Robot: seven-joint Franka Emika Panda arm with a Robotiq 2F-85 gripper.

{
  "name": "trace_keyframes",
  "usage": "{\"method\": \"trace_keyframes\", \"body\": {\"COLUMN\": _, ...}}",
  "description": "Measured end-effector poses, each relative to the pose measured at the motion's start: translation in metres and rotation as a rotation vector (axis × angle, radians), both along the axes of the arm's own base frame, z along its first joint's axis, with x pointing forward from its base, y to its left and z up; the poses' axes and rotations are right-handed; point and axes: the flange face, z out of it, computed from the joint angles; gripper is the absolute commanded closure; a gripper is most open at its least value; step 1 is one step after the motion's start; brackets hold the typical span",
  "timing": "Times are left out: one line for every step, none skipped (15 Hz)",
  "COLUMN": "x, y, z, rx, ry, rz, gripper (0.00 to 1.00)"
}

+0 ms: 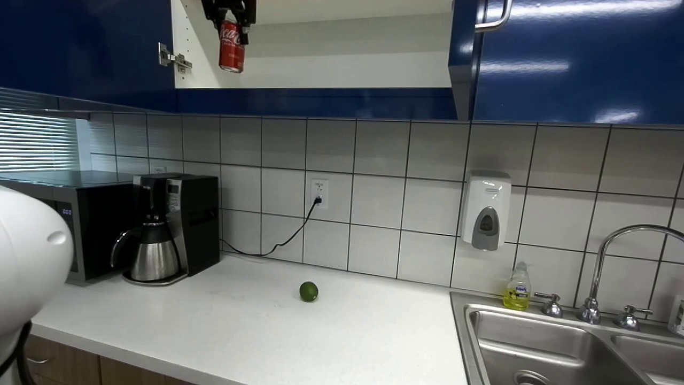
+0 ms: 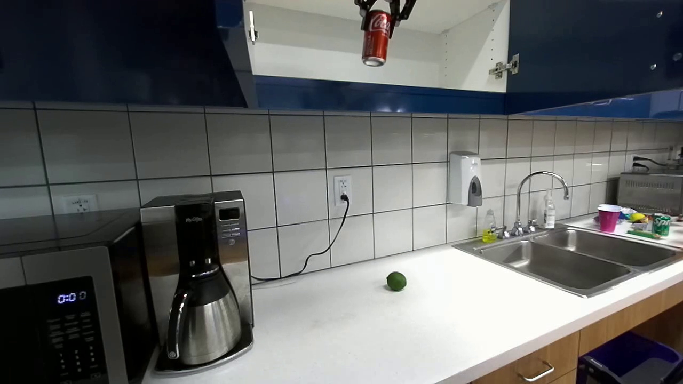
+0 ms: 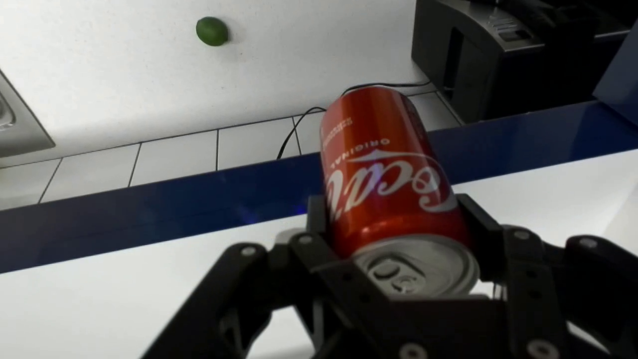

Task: Put the can in the top cabinet

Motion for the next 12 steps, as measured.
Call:
{"method": "trace_keyframes", "body": {"x": 0.008, "y": 0.0, "z": 0.001, "rx": -0.001, "ry": -0.004, "rz": -0.009, "gripper": 0.62}}
{"method": "trace_keyframes", "body": {"x": 0.016, "y": 0.0, "z": 0.003, "rx": -0.002, "ry": -0.007, "rz": -0.018, "gripper": 0.62}}
{"method": "trace_keyframes", "body": {"x": 0.023, "y": 0.0, "z": 0.004, "rx": -0.003, "ry": -0.008, "rz": -0.027, "gripper": 0.62}}
{"method": "trace_keyframes", "body": {"x": 0.03, "y": -0.001, "z": 0.005, "rx": -0.005, "ry": -0.007, "rz": -0.035, "gripper": 0.62}}
{"method": "trace_keyframes", "body": {"x": 0.037, "y": -0.001, "z": 0.005, "rx": -0.007, "ry": -0.007, "rz": -0.043, "gripper": 0.62}}
{"method": "trace_keyframes", "body": {"x": 0.043, "y": -0.001, "z": 0.005, "rx": -0.008, "ry": -0.005, "rz": -0.052, "gripper": 0.62}}
{"method": "trace_keyframes", "body": {"x": 0.049, "y": -0.002, "z": 0.005, "rx": -0.007, "ry": 0.001, "rz": -0.058, "gripper": 0.62}}
{"method": "trace_keyframes", "body": {"x": 0.053, "y": -0.002, "z": 0.005, "rx": -0.007, "ry": 0.006, "rz": -0.063, "gripper": 0.62}}
{"method": "trace_keyframes", "body": {"x": 0.057, "y": -0.003, "z": 0.005, "rx": -0.006, "ry": 0.012, "rz": -0.068, "gripper": 0.62}}
{"method": "trace_keyframes", "body": {"x": 0.061, "y": -0.003, "z": 0.005, "rx": -0.005, "ry": 0.017, "rz": -0.072, "gripper": 0.62}}
{"method": "trace_keyframes", "body": {"x": 0.064, "y": -0.004, "z": 0.005, "rx": -0.004, "ry": 0.022, "rz": -0.077, "gripper": 0.62}}
{"method": "trace_keyframes", "body": {"x": 0.067, "y": -0.005, "z": 0.005, "rx": -0.004, "ry": 0.026, "rz": -0.081, "gripper": 0.62}}
